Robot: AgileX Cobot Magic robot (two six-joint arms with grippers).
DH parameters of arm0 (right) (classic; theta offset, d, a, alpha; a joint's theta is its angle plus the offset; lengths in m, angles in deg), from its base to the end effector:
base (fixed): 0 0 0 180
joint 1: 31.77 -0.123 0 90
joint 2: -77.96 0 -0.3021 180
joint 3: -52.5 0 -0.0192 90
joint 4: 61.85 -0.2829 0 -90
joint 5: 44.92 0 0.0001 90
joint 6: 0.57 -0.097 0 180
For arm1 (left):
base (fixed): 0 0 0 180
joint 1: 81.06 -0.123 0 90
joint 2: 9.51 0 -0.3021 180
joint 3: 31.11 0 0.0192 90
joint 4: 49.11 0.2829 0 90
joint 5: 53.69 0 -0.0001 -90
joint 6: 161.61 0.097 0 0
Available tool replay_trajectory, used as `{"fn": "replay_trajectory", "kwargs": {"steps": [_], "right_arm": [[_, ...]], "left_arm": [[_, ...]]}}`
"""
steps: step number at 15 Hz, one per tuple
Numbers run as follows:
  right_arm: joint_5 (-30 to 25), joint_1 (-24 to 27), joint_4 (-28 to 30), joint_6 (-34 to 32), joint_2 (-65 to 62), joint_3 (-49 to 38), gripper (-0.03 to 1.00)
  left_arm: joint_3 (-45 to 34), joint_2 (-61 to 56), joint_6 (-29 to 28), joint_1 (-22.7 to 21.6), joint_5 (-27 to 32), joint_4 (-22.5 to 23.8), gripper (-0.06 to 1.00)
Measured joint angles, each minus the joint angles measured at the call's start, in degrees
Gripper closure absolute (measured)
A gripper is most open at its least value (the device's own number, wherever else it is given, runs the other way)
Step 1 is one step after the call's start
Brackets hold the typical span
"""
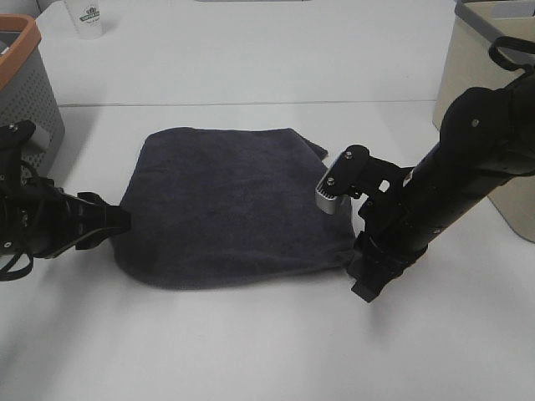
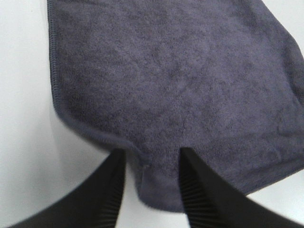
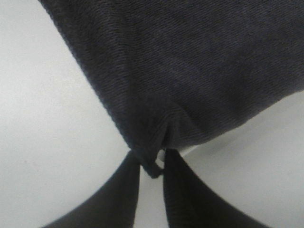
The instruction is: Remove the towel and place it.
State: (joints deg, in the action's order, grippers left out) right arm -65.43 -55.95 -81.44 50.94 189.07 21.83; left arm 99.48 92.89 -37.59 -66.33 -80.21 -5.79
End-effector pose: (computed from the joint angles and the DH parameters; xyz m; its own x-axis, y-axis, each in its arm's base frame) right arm 0.2963 0.1455 0.1032 -0.4828 -0.8109 -0.3308 -0.8411 0.5345 -0.0827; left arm 0.2673 -0.1009 0.1161 -0.7470 -0.0720 -0.6609 0.2692 0.8762 -0.3997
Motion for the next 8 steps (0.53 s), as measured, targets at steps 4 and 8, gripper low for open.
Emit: {"fn": "replay_trajectory", "kwargs": {"steps": [4, 8], "right_arm": [[-3.04, 0.00, -0.06, 0.00, -0.86, 0.00, 0.29], [-2.98, 0.00, 2.01, -2.01, -7.96, 0.00, 0.26]], "left_arm": [[0.00, 0.00, -1.38, 0.00, 0.00, 0.34, 0.11], [1.55, -1.60, -4.93, 0.00, 0.40, 1.32, 0.09]]}}
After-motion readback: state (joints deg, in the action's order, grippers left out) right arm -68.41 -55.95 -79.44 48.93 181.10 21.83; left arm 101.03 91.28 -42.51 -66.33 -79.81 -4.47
